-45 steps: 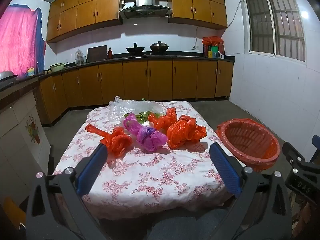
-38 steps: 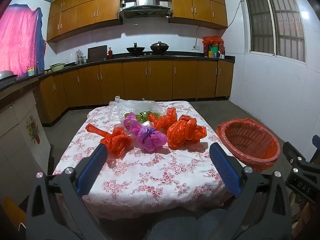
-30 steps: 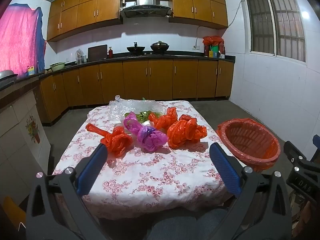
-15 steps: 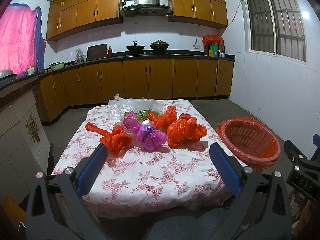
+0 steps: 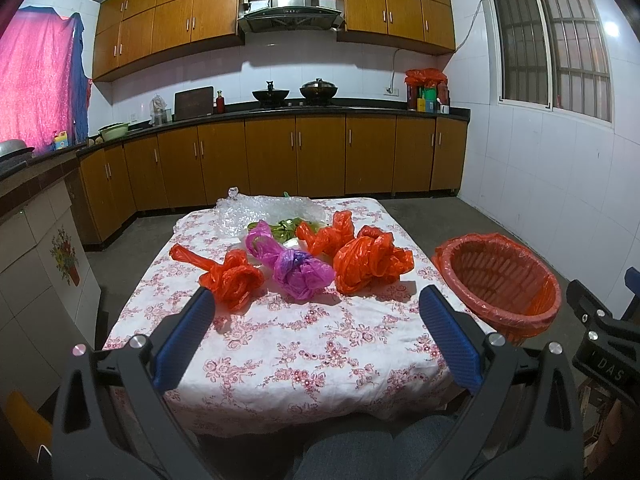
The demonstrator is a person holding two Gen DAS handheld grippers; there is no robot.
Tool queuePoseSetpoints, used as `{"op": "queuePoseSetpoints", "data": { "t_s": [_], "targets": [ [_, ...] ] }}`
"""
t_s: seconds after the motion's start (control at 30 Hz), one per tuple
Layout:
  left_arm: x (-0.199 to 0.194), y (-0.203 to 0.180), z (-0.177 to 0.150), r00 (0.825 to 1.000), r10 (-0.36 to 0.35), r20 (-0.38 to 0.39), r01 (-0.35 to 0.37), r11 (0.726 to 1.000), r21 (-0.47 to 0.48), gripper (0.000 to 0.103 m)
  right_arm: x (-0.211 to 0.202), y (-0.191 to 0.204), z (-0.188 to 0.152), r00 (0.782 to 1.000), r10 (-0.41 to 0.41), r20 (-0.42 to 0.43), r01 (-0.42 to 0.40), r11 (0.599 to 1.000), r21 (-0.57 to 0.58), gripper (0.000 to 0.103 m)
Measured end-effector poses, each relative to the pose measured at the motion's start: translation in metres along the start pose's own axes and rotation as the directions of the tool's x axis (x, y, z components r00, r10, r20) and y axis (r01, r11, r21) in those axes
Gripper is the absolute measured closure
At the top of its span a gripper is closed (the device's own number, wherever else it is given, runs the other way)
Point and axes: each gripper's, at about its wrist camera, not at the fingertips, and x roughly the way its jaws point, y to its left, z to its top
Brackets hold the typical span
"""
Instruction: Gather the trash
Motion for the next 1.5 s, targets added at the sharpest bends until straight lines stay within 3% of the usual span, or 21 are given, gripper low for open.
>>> {"op": "queuePoseSetpoints", "data": {
  "t_s": [1.5],
  "targets": [
    [0.0036,0.0009,0.0017,1.0,-0.001,-0.007,0.001,1.0,0.0,0.004,0.0019,-0.0009,-0.0007,1.0,-0.001,-0.005,0.001,1.0,0.002,0.002]
  ]
}}
